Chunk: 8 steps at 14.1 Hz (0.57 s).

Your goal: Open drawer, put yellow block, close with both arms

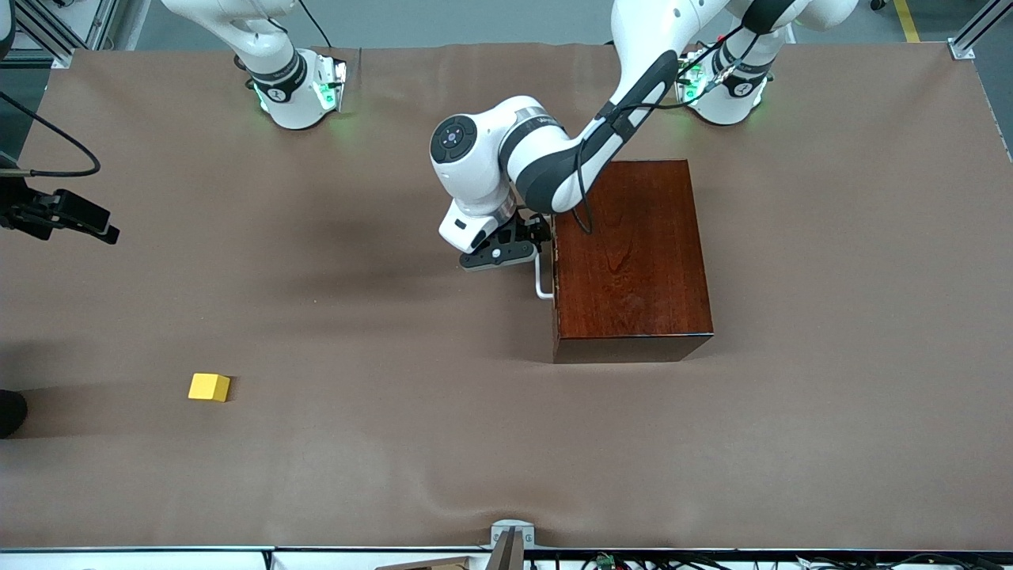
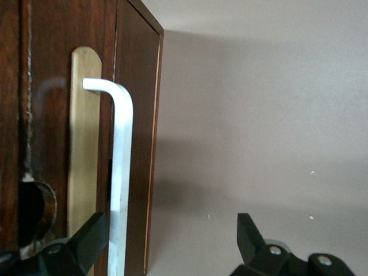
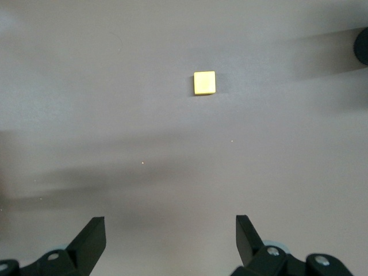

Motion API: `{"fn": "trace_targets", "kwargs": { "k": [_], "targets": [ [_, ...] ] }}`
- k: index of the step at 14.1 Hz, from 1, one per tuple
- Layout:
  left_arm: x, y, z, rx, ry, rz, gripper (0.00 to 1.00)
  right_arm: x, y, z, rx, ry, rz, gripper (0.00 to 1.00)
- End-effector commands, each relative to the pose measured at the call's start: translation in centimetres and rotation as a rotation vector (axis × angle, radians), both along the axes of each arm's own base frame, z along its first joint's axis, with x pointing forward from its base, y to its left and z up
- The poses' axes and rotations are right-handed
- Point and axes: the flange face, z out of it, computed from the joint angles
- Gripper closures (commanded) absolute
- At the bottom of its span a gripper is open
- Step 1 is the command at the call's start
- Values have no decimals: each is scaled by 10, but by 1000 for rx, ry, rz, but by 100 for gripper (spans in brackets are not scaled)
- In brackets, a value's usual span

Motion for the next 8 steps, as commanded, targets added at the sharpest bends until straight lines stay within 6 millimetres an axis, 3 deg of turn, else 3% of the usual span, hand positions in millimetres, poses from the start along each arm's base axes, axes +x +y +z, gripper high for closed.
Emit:
{"fn": "trace_targets", "kwargs": {
  "k": [1, 8],
  "targets": [
    [5, 0, 0, 44, -32, -16, 0, -7, -1, 7, -8, -5, -5, 0],
    [6, -2, -21, 80, -54, -13, 0, -8, -1, 8, -10, -7, -5, 0]
  ]
}}
